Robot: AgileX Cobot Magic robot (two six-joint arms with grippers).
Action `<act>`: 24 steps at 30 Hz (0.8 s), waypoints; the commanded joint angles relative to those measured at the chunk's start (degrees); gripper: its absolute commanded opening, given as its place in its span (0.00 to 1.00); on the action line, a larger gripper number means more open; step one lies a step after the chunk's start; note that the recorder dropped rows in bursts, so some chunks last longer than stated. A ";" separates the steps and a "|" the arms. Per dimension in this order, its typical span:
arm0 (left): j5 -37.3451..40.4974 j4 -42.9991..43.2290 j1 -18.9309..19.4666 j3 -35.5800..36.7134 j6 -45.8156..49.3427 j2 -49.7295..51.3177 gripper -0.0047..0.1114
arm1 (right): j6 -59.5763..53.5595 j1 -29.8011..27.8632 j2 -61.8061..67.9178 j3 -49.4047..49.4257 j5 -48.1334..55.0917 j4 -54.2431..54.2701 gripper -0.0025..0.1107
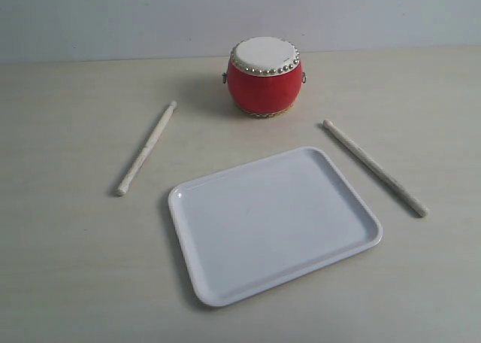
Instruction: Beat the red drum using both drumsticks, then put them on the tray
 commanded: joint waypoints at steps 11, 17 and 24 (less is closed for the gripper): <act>14.23 2.67 -18.84 -17.33 4.73 22.02 0.13 | -0.20 -0.32 -0.32 0.25 -0.25 0.12 0.02; 15.94 -1.63 -19.55 -19.37 4.49 28.81 0.40 | -0.20 -0.22 -0.32 0.25 -0.25 0.22 0.02; 15.15 -1.06 -20.07 -19.37 3.25 36.67 0.40 | -0.09 -0.22 -0.32 0.25 -0.25 0.39 0.02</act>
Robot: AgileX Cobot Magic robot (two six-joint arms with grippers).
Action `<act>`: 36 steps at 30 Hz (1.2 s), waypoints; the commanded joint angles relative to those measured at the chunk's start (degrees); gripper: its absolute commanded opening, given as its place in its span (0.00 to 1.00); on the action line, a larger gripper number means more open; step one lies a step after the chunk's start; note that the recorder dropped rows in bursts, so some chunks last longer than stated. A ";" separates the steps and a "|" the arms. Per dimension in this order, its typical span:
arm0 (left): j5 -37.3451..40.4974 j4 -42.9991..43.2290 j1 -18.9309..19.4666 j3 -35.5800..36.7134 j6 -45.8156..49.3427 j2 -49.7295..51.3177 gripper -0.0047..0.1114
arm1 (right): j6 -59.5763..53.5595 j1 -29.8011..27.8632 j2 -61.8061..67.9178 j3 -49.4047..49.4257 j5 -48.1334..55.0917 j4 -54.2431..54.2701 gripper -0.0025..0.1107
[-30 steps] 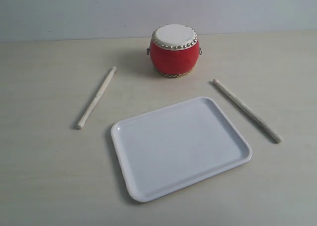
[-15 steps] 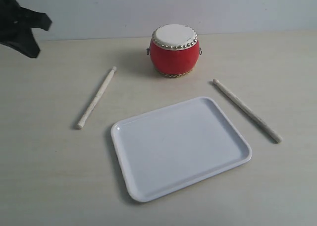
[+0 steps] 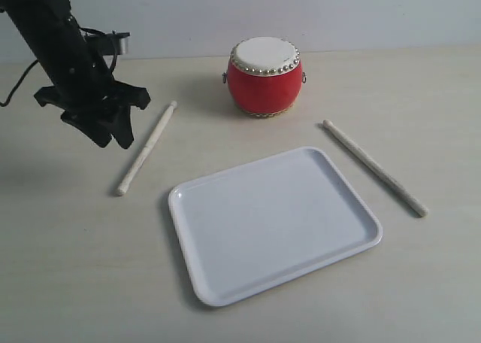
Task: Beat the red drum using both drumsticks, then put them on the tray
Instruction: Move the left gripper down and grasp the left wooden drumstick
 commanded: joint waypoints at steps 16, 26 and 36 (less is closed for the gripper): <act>-10.23 11.97 -6.25 -0.42 -8.46 3.92 0.40 | -0.20 -0.22 -0.32 0.25 -0.25 0.55 0.02; -15.26 12.59 -6.25 4.19 -9.08 3.92 0.40 | -0.20 -0.22 -0.32 0.25 -0.25 0.55 0.02; -15.17 12.59 -6.25 4.27 -9.47 4.25 0.40 | -0.09 -0.22 -0.32 0.25 -0.25 0.55 0.02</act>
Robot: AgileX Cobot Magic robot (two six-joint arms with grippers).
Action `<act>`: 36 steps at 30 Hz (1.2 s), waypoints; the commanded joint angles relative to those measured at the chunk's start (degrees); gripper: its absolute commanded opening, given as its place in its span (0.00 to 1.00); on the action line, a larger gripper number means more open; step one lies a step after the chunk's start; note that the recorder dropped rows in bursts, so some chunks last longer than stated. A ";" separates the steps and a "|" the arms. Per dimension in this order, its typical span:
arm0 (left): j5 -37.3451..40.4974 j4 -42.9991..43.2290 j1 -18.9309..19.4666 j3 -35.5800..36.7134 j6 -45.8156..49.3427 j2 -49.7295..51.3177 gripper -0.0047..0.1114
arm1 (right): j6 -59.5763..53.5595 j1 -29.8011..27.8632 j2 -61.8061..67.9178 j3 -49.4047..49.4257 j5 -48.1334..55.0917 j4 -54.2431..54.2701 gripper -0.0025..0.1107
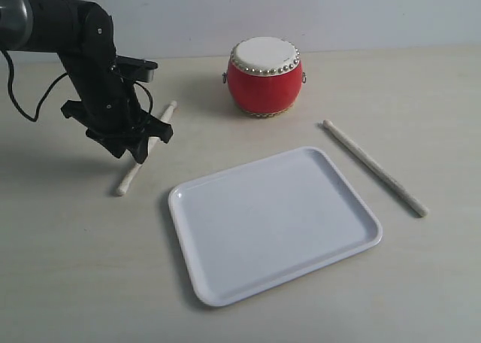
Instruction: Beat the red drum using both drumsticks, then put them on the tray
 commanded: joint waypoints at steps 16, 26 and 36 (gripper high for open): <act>-1.25 -0.15 -0.13 0.18 -1.25 2.94 0.40 | -0.22 -0.22 -0.32 0.25 -0.25 0.09 0.02; -1.38 -0.25 -0.13 0.18 -0.83 5.26 0.40 | -0.12 -0.22 -0.32 0.25 -0.25 0.58 0.02; -1.38 -0.14 -0.13 0.18 -0.83 5.14 0.08 | -0.10 -0.22 -0.32 0.25 -0.25 0.58 0.02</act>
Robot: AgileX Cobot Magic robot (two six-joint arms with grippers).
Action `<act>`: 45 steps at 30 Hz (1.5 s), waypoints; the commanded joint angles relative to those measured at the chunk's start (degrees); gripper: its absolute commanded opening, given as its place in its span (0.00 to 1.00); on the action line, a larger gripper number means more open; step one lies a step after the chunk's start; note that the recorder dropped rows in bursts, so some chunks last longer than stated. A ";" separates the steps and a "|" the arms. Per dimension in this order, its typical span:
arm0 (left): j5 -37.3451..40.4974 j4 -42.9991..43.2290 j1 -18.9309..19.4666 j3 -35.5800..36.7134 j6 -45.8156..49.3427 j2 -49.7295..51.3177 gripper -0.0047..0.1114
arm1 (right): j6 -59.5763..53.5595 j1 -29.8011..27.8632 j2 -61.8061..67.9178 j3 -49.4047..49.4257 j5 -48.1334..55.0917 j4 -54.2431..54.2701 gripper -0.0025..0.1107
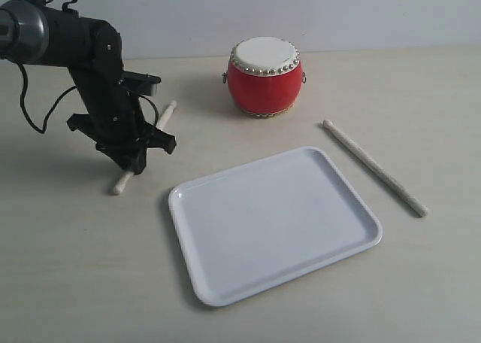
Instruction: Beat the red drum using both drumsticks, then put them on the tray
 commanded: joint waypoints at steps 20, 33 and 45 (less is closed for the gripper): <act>-1.94 0.73 0.15 2.74 4.05 -10.55 0.04 | -0.22 -0.22 -0.32 0.25 -0.25 0.10 0.02; -13.62 0.23 0.15 18.27 5.39 -25.18 0.04 | -0.12 -0.22 -0.32 0.25 -0.25 0.07 0.02; -13.30 -2.57 -2.25 20.66 7.02 -29.50 0.04 | -0.62 -0.22 -0.32 0.25 -0.21 -0.91 0.02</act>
